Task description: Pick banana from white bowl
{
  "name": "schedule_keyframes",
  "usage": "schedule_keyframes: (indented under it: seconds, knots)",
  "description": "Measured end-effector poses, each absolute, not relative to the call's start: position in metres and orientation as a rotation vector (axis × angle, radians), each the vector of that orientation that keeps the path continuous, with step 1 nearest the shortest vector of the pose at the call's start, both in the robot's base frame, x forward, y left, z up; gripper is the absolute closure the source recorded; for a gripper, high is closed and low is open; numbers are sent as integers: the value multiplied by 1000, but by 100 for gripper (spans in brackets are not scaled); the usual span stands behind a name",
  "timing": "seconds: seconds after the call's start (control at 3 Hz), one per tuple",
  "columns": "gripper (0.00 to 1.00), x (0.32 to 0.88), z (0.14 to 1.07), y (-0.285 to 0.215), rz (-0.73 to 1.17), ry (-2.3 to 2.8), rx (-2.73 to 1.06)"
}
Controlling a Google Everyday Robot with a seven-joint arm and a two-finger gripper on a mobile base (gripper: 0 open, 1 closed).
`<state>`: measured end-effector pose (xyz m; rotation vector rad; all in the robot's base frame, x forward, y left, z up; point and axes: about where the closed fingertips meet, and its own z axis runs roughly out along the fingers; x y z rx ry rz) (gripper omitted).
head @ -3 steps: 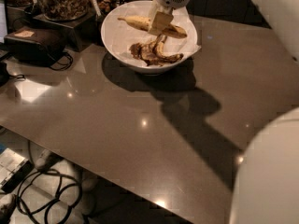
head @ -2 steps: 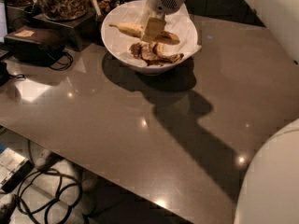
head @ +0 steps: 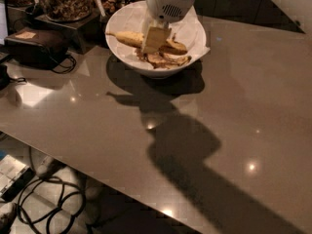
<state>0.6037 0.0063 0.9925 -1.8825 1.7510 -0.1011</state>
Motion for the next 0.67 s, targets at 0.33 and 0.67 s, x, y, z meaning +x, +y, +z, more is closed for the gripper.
schedule_keyframes:
  seconds: [0.33, 0.67]
  knots:
    - [100, 561, 1009, 15, -128, 1741, -1861]
    - [100, 532, 1013, 20, -119, 1755, -1839]
